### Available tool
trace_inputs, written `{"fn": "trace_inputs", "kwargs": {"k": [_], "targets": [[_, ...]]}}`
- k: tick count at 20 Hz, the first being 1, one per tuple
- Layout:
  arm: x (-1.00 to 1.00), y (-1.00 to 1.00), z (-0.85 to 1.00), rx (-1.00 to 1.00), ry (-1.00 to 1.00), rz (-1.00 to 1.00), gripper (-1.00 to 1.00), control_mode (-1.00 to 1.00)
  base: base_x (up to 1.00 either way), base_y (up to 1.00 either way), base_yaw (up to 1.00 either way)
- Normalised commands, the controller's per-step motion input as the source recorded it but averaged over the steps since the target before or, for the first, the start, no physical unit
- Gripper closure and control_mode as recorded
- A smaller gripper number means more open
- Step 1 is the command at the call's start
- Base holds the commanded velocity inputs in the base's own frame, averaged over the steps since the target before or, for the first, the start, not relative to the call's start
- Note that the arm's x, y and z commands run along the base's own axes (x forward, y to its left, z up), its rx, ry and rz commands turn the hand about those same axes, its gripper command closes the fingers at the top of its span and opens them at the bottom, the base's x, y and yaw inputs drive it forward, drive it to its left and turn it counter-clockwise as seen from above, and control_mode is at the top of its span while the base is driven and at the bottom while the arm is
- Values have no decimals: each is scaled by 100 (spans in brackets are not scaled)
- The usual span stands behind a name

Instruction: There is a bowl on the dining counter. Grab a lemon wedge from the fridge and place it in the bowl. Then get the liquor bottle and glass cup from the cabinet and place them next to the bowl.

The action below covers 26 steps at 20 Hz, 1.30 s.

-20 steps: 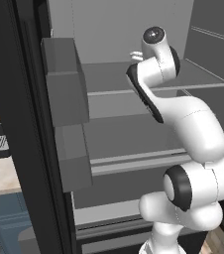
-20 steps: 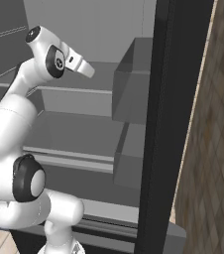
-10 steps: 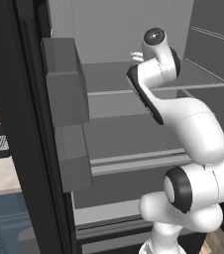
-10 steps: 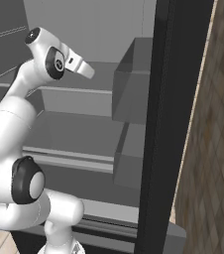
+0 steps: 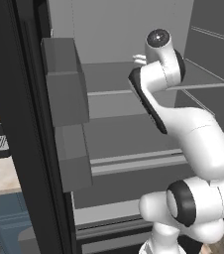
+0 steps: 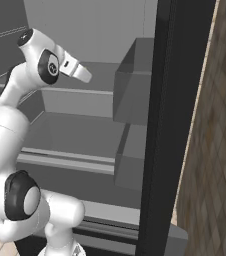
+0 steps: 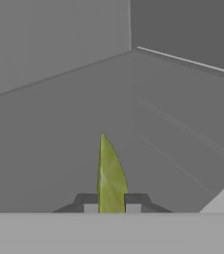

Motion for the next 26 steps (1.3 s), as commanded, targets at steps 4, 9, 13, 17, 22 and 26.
{"fn": "trace_inputs", "kwargs": {"k": [4,9,13,17,22,26], "targets": [[-53,0,0,0,-5,0,100,-100,0,0,0],[-68,-4,0,0,-6,0,100,-100,0,0,0],[-76,-1,5,0,-6,1,100,-100,0,0,0],[-74,0,16,0,-4,4,100,-100,0,0,0],[-79,2,16,0,-8,8,100,-100,0,0,0],[-82,9,9,0,-10,10,100,-100,0,0,0]]}}
